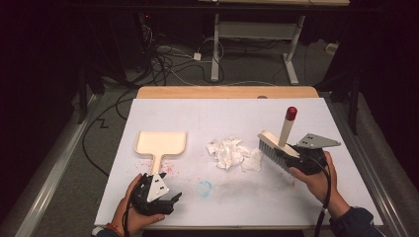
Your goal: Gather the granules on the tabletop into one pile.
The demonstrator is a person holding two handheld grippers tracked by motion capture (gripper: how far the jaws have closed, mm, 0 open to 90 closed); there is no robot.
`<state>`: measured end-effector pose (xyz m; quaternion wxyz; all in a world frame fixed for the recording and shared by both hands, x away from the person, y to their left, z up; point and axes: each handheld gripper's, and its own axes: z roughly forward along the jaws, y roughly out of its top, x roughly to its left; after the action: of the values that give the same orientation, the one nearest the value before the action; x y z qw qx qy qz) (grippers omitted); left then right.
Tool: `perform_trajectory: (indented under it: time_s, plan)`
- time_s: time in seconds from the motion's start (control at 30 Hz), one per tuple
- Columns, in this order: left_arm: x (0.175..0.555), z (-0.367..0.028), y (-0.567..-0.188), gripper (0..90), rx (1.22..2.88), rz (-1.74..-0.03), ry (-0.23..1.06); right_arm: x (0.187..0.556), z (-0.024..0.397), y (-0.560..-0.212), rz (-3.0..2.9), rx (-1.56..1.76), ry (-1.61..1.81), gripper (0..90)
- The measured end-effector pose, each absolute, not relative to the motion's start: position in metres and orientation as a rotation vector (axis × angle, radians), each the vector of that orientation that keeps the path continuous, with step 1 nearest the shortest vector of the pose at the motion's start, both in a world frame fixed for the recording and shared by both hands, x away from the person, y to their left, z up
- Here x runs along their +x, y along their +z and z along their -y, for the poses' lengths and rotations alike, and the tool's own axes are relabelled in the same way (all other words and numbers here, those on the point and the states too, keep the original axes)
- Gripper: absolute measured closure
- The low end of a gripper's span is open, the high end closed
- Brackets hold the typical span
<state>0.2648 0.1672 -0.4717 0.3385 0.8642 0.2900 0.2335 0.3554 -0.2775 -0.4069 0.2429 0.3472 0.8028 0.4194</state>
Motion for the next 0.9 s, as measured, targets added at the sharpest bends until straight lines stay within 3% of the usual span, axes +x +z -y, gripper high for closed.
perform_trajectory:
  time_s: [0.17,0.37,0.9]
  plan:
    - [0.265,-0.167,-0.471,20.8,2.248,-0.757,0.609,0.353,0.283,-0.397,-2.147,0.963,1.229,67.7]
    - [0.265,-0.167,-0.472,20.8,2.252,-0.754,0.609,0.359,0.274,-0.410,-2.135,0.972,1.049,67.8]
    - [0.265,-0.166,-0.471,20.8,2.248,-0.756,0.607,0.360,0.194,-0.440,-2.106,0.973,1.047,67.7]
